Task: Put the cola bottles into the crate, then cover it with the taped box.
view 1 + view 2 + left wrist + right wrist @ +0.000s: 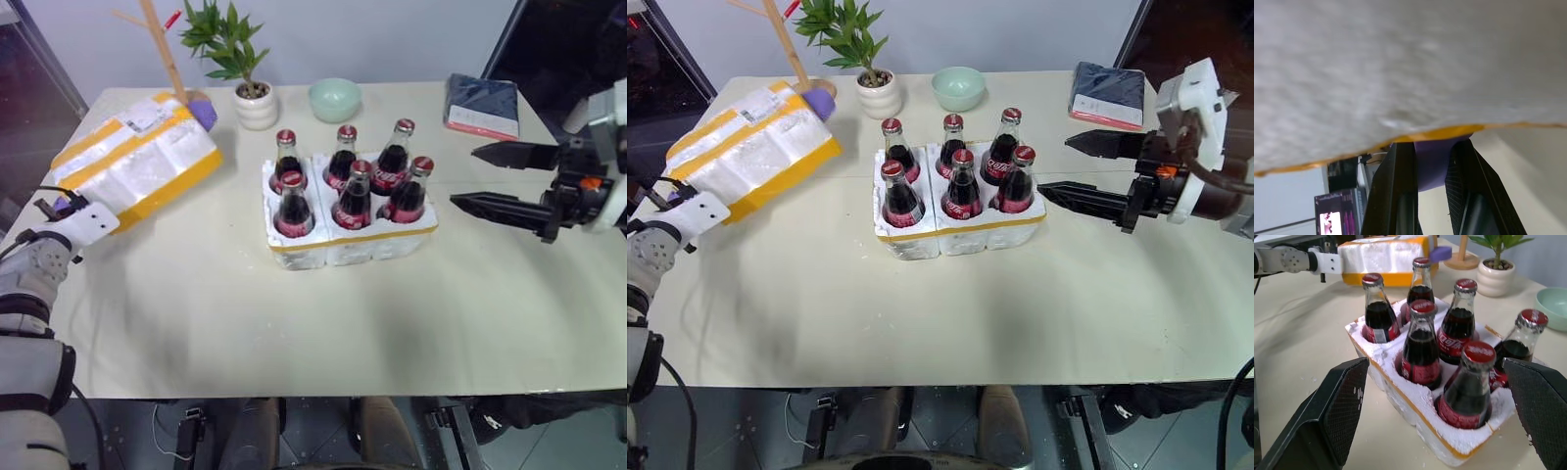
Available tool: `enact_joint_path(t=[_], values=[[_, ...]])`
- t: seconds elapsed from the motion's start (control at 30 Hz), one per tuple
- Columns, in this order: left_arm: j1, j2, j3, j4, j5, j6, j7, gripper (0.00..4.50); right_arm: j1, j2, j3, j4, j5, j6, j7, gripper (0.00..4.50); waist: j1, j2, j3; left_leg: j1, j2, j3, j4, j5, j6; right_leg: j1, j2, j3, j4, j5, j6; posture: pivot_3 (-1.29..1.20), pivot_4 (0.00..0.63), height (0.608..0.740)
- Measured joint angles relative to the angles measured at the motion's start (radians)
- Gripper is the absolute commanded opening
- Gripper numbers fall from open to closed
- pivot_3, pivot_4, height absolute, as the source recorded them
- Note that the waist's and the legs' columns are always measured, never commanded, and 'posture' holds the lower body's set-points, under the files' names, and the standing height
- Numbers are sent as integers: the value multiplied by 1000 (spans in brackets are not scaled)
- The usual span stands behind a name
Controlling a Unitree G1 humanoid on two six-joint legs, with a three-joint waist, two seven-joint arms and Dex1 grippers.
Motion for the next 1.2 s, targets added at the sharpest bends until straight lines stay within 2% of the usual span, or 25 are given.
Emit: enact_joint_path(t=[0.33, 0.5, 0.63, 0.9, 1.2], values=[[-36, 42, 0, -40, -5, -48, -44, 383, 71, -3, -30, -1, -10, -25, 7, 4500, -2, -1, 0, 0, 0, 0, 0, 0, 0, 0, 0, 0, 0, 0, 0, 0, 150, 739], [-50, 98, 32, -174, -41, -79, -105, 383, 94, 3, -29, 1, -33, -60, 6, 4500, -2, -1, 0, -1, 0, 0, 0, 0, 0, 0, 0, 0, 0, 0, 0, 0, 150, 739], [-24, 133, 79, -416, -103, -44, -218, 383, 101, 10, -19, 3, -52, -82, 9, 4500, -1, -1, 0, -1, 0, 0, 0, 0, 0, 0, 0, 0, 0, 0, 0, 0, 150, 739], [13, 156, 151, -1051, -208, 244, -521, 383, 110, 48, 35, 27, -94, -131, 18, 4500, -8, -1, 0, -1, 0, 0, 0, 0, 0, 0, 0, 0, -1, 0, 0, 0, 150, 739], [5, 186, 147, -1491, -235, 581, -817, 383, 106, 98, 83, 48, -128, -158, 6, 4500, -9, -1, 0, -1, 0, 0, 0, 0, 0, 0, 0, 0, 0, 0, 0, 0, 150, 739]])
